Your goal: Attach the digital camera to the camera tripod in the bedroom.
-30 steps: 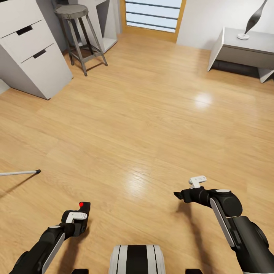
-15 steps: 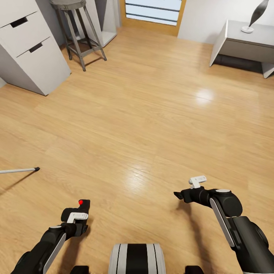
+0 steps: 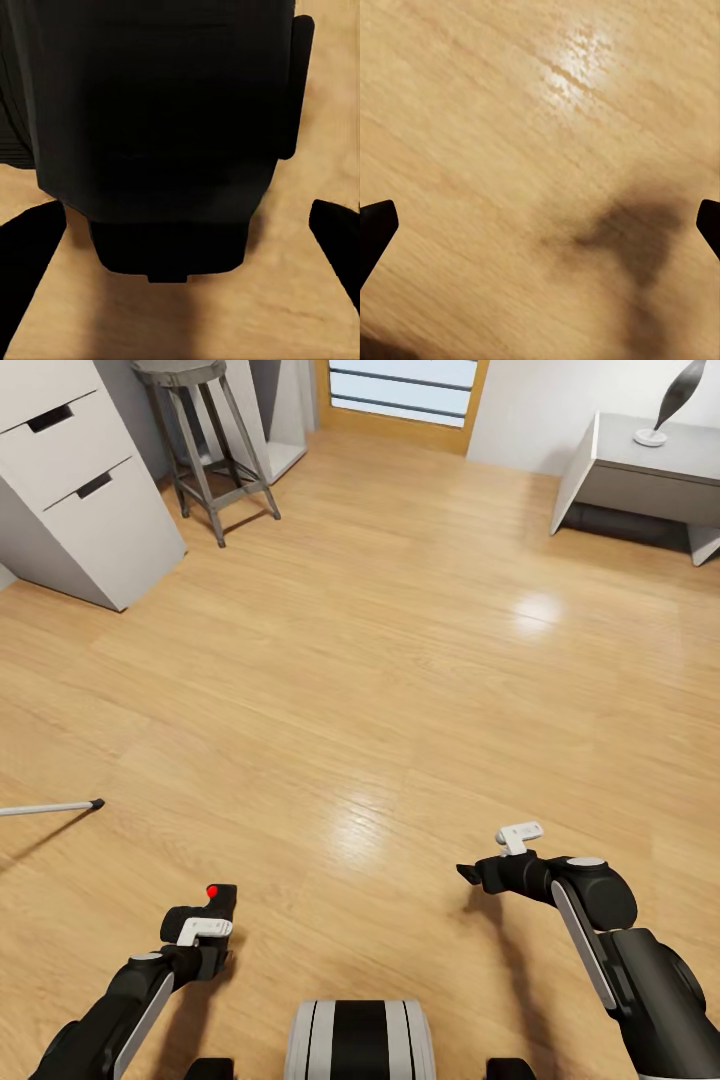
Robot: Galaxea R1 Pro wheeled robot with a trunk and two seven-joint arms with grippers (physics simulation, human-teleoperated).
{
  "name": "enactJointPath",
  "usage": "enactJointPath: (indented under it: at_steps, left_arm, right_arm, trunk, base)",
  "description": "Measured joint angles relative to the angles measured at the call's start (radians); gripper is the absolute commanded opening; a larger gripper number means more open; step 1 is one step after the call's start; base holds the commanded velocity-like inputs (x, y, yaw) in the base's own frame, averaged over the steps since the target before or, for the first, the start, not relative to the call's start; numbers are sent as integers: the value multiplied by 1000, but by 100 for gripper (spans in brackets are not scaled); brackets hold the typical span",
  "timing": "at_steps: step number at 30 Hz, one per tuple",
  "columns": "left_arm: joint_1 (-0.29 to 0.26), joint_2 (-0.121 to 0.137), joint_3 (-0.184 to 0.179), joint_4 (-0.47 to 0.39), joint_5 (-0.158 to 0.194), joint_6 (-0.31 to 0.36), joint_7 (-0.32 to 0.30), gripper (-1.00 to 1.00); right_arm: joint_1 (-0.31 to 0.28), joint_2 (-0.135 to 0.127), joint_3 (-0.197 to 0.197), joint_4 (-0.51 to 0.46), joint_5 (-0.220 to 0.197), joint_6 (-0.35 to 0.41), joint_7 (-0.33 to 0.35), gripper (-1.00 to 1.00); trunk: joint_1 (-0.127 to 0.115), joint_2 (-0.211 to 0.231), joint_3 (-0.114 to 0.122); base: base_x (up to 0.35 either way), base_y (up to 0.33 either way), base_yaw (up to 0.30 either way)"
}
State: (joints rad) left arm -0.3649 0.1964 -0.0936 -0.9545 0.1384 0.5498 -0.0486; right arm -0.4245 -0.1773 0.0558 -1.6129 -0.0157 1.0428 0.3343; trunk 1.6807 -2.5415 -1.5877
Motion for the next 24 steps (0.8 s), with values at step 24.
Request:
enactJointPath:
  at_steps: [24]
  left_arm:
    - [0,0,0,0,5,-38,-5,-100]
  right_arm:
    - [1,0,0,0,0,0,0,100]
  trunk:
    - [0,0,0]
  base:
    - [0,0,0]
